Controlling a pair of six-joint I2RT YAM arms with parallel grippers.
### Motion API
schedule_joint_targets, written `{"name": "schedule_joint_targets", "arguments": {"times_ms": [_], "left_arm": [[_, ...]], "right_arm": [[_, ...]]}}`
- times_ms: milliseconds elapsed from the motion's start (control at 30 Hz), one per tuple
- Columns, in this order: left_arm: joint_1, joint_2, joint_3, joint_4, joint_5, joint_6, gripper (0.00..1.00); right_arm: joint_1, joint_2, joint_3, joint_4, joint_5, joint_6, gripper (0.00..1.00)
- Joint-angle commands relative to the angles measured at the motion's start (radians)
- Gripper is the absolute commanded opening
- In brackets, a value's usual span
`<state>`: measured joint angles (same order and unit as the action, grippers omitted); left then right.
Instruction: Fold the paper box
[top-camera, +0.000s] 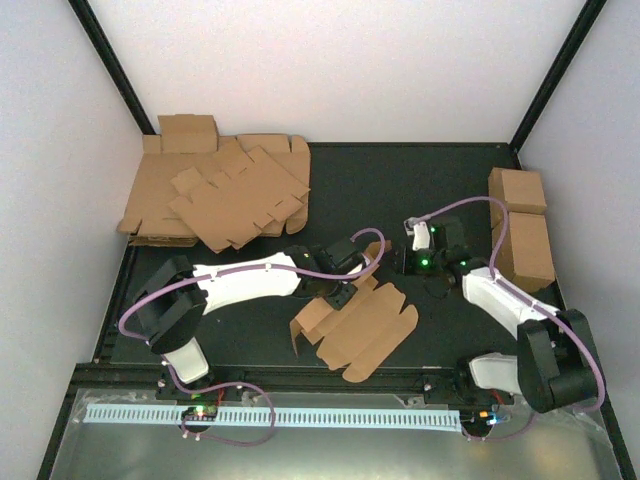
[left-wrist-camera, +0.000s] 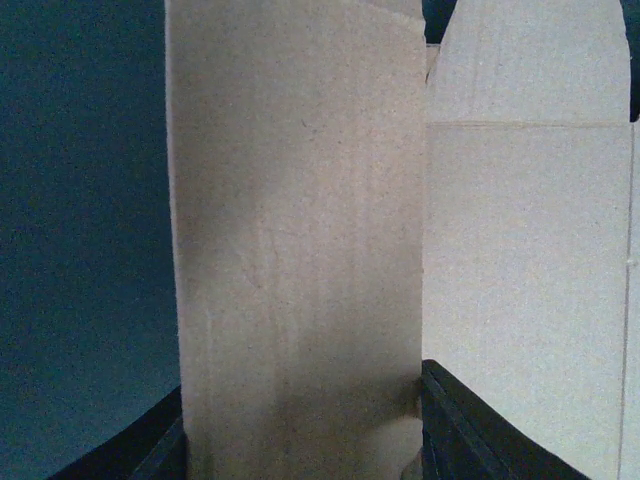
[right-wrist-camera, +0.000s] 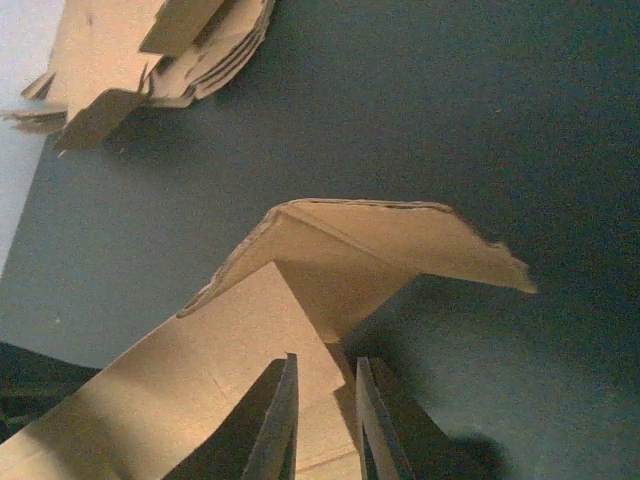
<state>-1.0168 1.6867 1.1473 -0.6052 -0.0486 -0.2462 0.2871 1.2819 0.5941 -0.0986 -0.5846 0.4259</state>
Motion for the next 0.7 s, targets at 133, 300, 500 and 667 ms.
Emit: {"name": "schedule_joint_targets", "arguments": {"times_ms": [133,300,500,667], "left_arm": [[-0.003,-0.019,0.015,-0.013,-0.034,0.039,0.47],[-0.002,-0.024,0.016,-0.006,0.001,0.053,0.47],[0.002,-0.025,0.023,-0.006,0.042,0.059,0.46],[0.017,-0.038,0.020,-0.013,0.075,0.071,0.46]], "right_arm": [[-0.005,-0.179,-0.076,0.092,0.184,-0.193,0.38],[-0.005,-0.210,-0.158,0.230,0.248,-0.223,0.57],[-0.002,-0.090,-0.097,0.290,0.286,-0.246,0.56],[0.003,0.027,-0.029,0.277,0.173,-0.296,0.64]]}}
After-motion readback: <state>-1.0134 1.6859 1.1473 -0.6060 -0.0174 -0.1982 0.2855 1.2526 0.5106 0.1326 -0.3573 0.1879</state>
